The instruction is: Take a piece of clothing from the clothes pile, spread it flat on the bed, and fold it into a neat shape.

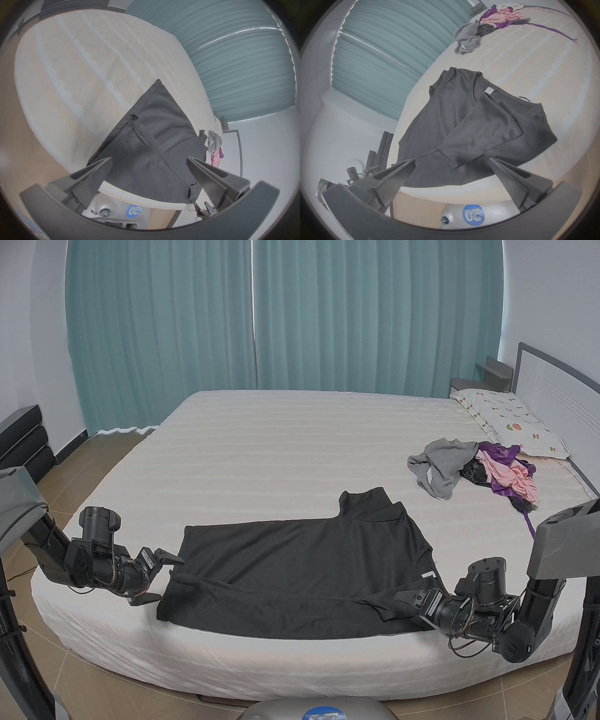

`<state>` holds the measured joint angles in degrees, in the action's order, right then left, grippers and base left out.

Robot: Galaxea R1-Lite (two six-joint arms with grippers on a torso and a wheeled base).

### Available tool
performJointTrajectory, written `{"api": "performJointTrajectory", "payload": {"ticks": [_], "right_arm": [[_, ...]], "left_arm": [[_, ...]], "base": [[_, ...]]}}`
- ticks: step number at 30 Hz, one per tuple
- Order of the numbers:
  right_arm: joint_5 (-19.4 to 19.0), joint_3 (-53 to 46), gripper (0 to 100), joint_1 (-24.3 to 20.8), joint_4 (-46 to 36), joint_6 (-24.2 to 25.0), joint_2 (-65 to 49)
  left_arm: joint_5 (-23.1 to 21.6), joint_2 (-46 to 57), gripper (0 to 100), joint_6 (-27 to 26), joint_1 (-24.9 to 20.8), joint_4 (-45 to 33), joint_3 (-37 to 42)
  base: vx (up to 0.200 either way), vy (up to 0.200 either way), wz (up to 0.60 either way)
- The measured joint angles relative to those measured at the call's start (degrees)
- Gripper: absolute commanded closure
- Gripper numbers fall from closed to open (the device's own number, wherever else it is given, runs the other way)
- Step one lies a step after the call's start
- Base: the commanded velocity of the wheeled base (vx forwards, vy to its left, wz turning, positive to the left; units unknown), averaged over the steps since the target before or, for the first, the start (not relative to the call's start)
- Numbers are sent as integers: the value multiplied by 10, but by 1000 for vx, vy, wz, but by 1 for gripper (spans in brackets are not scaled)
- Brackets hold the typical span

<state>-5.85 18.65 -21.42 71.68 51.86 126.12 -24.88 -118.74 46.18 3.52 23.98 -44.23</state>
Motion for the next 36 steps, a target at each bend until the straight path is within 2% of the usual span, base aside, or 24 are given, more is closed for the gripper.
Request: {"api": "performJointTrajectory", "payload": {"ticks": [6,13,22,27,33,34,36], "right_arm": [[19,-1,0,0,43,23,31],[23,4,0,1,77,30,59],[25,11,0,3,82,31,83],[42,19,0,5,82,32,93],[50,33,0,6,82,54,101],[52,35,100,6,82,55,102],[54,37,100,6,82,56,103]], "left_arm": [[-5,2,0,4,-15,-1,4],[-5,2,0,4,-23,1,8],[-5,0,0,4,-25,2,9],[-5,-2,0,3,-26,3,9],[-4,-3,0,2,-27,3,9],[-4,-3,0,1,-27,3,9],[-4,-3,0,1,-28,4,9]], "base": [[0,0,0],[0,0,0],[0,0,0],[0,0,0],[0,0,0],[0,0,0],[0,0,0]]}}
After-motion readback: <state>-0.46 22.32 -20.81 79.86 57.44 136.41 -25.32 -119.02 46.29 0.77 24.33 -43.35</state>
